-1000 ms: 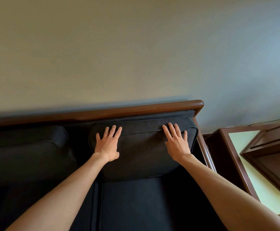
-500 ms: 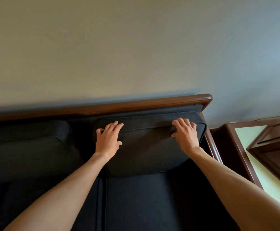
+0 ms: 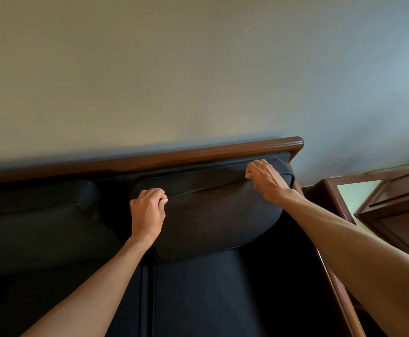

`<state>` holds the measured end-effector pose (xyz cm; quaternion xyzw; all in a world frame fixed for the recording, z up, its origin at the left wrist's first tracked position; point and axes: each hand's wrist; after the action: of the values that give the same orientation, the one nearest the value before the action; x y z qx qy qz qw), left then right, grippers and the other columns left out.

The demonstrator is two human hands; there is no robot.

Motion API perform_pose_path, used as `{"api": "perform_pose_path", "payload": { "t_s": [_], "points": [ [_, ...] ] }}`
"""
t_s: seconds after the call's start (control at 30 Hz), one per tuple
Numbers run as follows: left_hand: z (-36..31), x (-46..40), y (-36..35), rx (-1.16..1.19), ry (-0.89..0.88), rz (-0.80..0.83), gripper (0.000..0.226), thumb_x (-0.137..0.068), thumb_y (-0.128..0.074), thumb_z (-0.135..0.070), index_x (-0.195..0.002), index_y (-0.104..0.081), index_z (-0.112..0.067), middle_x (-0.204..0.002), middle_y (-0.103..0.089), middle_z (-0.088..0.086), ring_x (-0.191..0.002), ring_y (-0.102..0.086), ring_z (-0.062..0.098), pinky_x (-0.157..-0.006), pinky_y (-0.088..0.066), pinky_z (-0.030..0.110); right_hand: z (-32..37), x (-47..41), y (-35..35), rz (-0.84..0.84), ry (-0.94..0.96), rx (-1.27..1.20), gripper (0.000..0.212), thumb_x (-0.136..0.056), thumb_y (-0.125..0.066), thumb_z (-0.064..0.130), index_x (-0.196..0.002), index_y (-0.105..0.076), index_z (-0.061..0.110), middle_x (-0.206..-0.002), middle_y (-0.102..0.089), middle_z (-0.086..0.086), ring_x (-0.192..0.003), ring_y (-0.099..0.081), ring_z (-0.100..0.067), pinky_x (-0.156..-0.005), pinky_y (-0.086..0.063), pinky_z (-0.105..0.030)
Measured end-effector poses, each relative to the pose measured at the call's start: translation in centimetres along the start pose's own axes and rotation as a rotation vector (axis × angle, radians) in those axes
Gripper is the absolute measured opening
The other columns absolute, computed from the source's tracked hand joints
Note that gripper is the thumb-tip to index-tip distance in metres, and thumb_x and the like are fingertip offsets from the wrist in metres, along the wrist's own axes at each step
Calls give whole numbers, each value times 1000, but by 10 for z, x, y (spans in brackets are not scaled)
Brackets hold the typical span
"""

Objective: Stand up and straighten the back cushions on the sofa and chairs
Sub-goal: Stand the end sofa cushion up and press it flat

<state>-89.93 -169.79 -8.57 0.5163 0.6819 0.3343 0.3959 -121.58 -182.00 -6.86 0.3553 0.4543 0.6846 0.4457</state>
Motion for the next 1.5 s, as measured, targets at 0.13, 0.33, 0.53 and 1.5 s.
{"api": "perform_pose_path", "payload": {
  "t_s": [0.13,0.33,0.53,1.5],
  "points": [
    [1,31,-2,-44,-32,-57,13,-86,-68,-5,-88,-66,-18,-101,-67,-5,-92,-59,19,-78,-40,40,5,16,-8,-86,52,-30,12,-96,-51,2,-88,-56,9,-89,-55,-8,-88,-48,-30,-73,-32,-36],
    [-14,-20,-16,-142,-70,38,17,-85,-66,1,-88,-65,-16,-96,-67,1,-91,-61,26,-74,-41,42,-12,28,-16,-137,-109,10,9,-98,-50,6,-96,-58,7,-98,-57,-11,-93,-49,-32,-75,-30,-38],
    [-22,-13,-19,-155,41,69,24,-78,-64,9,-81,-60,-14,-88,-64,3,-86,-59,29,-73,-42,42,0,28,-19,-95,-154,128,12,-98,-47,5,-105,-54,12,-108,-51,-9,-101,-44,-31,-76,-31,-40],
    [1,-22,6,-55,51,420,64,-99,-43,-48,-153,-27,-17,-163,-18,0,-151,-4,16,-122,-5,47,18,33,2,242,-251,172,66,-95,-46,21,-154,-18,12,-161,-15,-9,-150,-7,-25,-116,-1,-62]
  ]
}}
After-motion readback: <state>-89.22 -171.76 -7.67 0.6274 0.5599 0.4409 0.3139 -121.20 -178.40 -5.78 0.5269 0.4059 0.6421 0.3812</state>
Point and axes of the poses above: each hand's wrist, its own x-axis away from the middle knuckle, its own y-axis out of the back of the hand, z = x × y
